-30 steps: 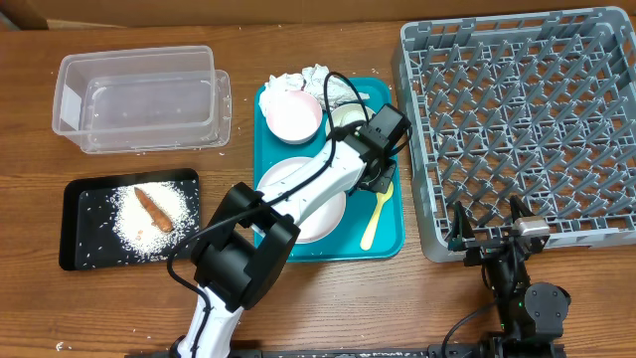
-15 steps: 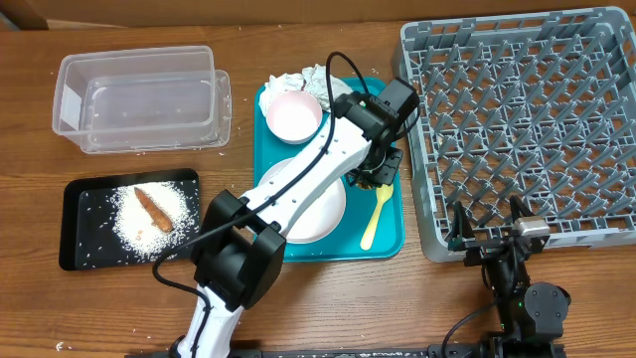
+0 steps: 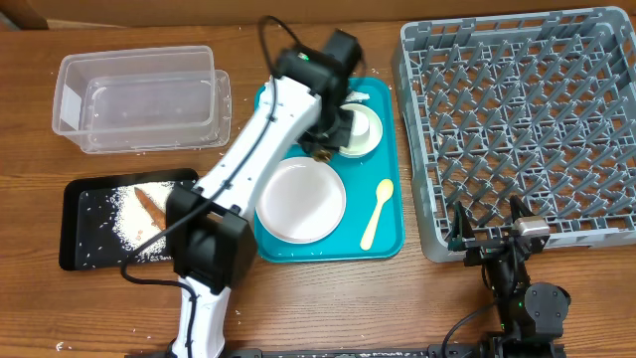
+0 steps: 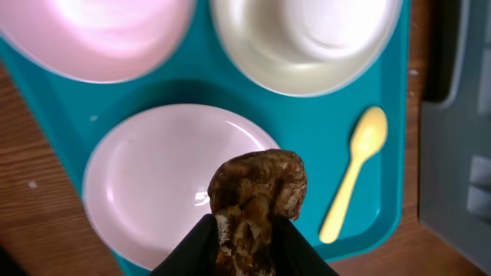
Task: Sort waste into correct bins and load items into the dishwasher
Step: 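Carry the food chunk left over the black tray, then open the left gripper to drop the chunk onto the black tray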
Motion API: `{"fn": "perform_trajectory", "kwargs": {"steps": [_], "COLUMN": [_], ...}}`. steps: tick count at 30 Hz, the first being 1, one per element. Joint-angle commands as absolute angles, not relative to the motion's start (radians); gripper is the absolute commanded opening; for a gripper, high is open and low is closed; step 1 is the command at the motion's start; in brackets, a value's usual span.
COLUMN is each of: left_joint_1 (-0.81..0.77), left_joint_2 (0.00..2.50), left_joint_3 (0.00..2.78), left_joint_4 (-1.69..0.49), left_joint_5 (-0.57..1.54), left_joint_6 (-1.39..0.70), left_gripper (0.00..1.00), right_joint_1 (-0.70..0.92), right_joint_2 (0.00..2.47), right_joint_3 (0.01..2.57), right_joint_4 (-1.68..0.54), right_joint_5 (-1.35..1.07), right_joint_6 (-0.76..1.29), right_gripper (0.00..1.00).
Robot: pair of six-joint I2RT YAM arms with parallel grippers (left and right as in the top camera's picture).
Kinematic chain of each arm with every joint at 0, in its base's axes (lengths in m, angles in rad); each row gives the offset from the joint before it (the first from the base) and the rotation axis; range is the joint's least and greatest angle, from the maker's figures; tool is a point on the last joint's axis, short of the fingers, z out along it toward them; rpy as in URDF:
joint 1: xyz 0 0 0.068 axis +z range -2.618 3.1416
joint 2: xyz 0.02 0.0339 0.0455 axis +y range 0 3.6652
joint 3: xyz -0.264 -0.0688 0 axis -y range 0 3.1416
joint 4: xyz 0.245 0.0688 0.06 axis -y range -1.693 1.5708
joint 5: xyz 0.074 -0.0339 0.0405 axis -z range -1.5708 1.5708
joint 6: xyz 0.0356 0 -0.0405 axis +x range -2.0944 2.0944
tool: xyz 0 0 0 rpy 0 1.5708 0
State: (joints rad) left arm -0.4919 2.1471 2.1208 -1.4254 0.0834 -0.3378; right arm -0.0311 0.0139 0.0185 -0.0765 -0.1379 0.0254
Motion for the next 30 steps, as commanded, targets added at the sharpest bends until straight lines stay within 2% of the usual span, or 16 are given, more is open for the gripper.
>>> {"fn": "perform_trajectory", "kwargs": {"steps": [1,19,30], "left_joint_1": [-0.406,0.028,0.185], "left_joint_2": [2.156,2.156,2.156], "left_joint_3": [2.165,2.226,2.221], "left_joint_4": [-1.456,-1.682,-1.69], "left_joint_5": [0.094,0.094,0.085], "left_joint_6": [-0.336,-0.296,-0.271], "left_gripper": [0.25,0.23,0.25], "right_joint_1": [-0.031,-0.031,-0.031], "right_joint_2": [0.004,0.004,0.004], "right_joint_3": [0.008,0.008,0.008], "right_joint_4": [-0.072,-0.072,-0.072], "right_joint_5": [-0.128,-0.128,-0.128], "right_joint_6": [0.025,0.026,0.025], "right_gripper": [1.0,1.0,1.0]}}
